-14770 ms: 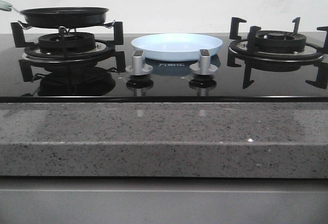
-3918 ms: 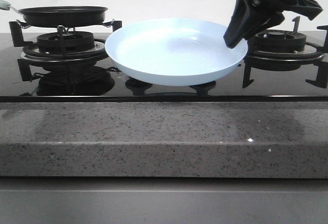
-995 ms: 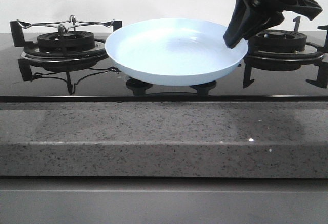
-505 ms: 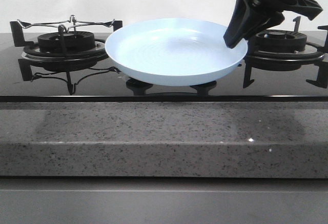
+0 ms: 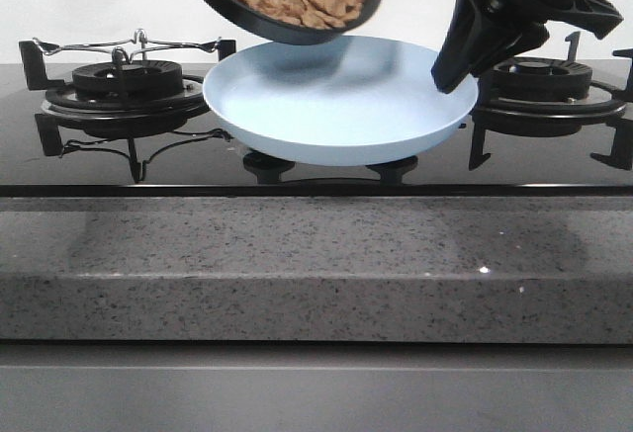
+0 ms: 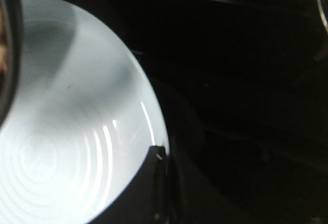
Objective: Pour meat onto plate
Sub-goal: 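Tilt the pan with the left gripper to pour meat onto the plate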
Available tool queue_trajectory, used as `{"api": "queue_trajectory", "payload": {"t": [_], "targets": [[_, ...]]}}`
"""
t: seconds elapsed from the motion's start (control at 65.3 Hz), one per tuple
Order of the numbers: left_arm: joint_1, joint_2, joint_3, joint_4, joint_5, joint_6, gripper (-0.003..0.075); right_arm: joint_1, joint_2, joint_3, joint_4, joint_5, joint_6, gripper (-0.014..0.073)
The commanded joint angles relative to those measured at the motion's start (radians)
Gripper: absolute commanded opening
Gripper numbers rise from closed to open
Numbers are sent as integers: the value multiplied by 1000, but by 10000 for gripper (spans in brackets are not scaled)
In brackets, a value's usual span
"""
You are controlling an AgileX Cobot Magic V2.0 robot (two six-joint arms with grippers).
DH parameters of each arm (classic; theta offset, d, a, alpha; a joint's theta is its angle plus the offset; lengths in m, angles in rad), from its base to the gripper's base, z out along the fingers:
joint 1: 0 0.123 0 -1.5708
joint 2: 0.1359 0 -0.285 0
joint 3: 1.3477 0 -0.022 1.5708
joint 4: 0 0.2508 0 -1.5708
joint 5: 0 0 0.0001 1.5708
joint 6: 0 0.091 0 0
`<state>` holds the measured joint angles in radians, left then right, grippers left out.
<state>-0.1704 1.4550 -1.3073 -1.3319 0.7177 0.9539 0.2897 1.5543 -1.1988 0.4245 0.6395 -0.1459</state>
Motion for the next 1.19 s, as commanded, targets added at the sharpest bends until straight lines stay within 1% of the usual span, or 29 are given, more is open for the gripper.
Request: {"api": "queue_trajectory", "payload": {"t": [0.0,0.184,0.413,0.719,0.949,1.179], "targets": [[-26,-61,-36,-73,-54,63,-20,-1,-34,-26,19,-40,-11,-60],[-53,-102,-51,-67,-56,235,-20,-1,-34,-26,19,-40,-11,-60],[-98,-146,-51,-48,-56,407,-20,-1,-34,-26,19,-40,-11,-60],[-159,-147,-51,-20,-25,586,-20,-1,-34,-26,19,-40,-11,-60],[-161,-147,-51,-11,56,766,-20,-1,-34,-26,19,-40,-11,-60],[-161,-147,-51,-9,90,970,-20,-1,-34,-26,19,-40,-11,-60]]}}
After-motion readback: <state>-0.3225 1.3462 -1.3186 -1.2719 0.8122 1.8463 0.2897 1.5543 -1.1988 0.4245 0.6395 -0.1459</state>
